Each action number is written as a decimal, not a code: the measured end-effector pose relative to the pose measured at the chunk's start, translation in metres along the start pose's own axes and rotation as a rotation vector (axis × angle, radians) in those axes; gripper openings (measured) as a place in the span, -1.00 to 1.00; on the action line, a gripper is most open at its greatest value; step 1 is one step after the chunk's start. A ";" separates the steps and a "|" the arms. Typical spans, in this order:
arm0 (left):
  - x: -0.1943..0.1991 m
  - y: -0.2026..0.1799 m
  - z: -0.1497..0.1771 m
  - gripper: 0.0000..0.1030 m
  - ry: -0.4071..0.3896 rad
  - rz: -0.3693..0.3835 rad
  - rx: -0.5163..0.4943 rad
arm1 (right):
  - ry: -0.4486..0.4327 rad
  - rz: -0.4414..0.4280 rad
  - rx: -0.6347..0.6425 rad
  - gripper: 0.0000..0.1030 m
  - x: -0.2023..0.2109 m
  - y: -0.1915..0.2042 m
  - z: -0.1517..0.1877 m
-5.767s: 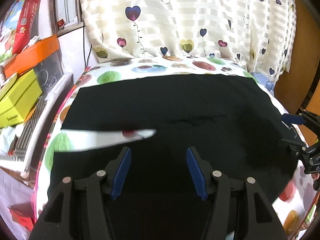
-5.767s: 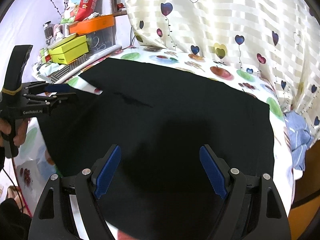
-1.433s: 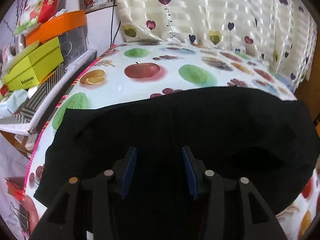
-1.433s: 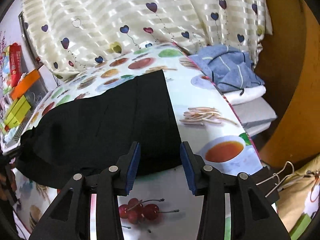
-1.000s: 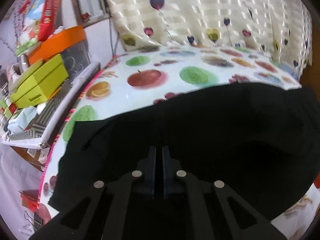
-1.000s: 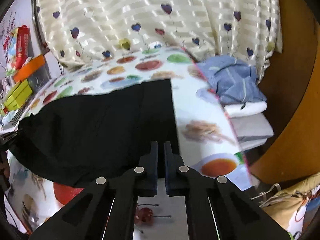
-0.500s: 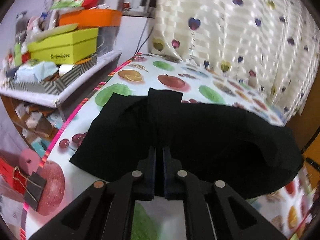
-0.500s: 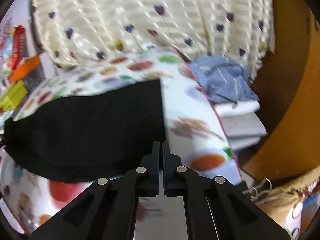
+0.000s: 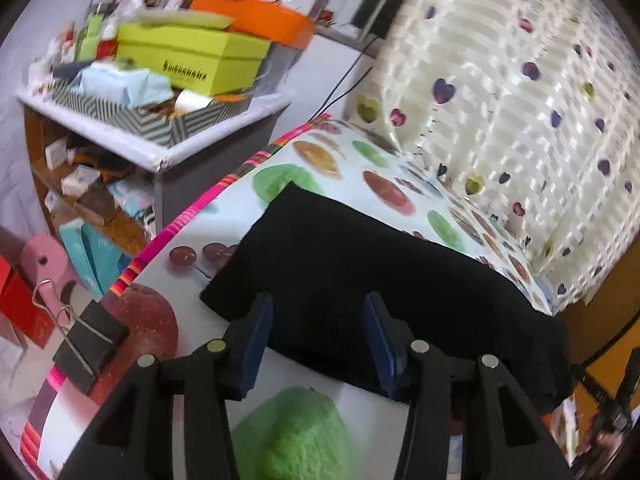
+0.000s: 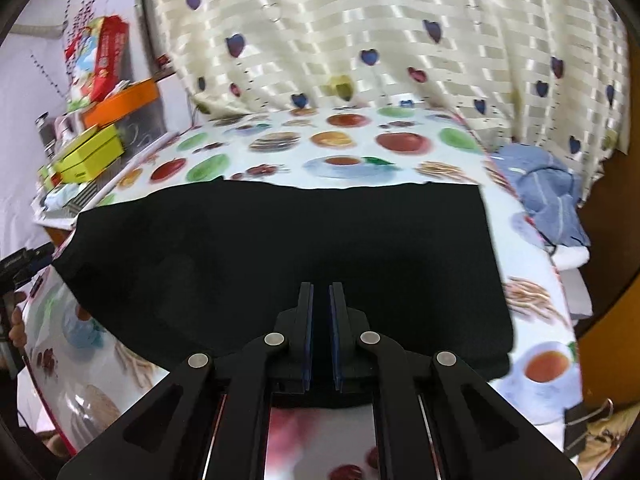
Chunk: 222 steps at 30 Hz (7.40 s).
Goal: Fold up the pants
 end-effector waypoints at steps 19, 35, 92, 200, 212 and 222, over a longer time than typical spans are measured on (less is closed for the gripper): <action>-0.087 -0.015 -0.063 -0.81 0.095 -0.068 -0.305 | 0.039 -0.017 -0.005 -0.86 -0.016 0.012 0.005; -0.042 0.022 -0.075 -0.32 0.003 -0.114 -0.201 | 0.067 -0.193 0.218 -0.24 -0.023 0.096 0.015; -0.005 0.008 0.006 -0.87 0.006 -0.130 -0.009 | 0.097 -0.379 0.654 -0.94 -0.024 0.212 0.051; 0.012 0.019 0.034 0.01 0.023 -0.259 0.025 | 0.115 -0.204 0.308 -0.25 -0.022 0.153 0.049; -0.009 0.012 0.027 0.29 0.038 -0.440 -0.053 | 0.109 -0.215 0.294 -0.25 -0.019 0.151 0.049; -0.018 -0.002 0.022 -0.79 0.071 -0.342 -0.072 | 0.102 -0.224 0.271 -0.25 -0.016 0.148 0.047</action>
Point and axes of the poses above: each gripper's, at about its wrist camera, not at the fingertips, and x roughly against the way its jaws point, y to its left, z to its underside, the point moved 7 cm from there along -x, roughly the way its jaws point, and after that the axes turned 4 degrees about z, right-handed, at the moved point
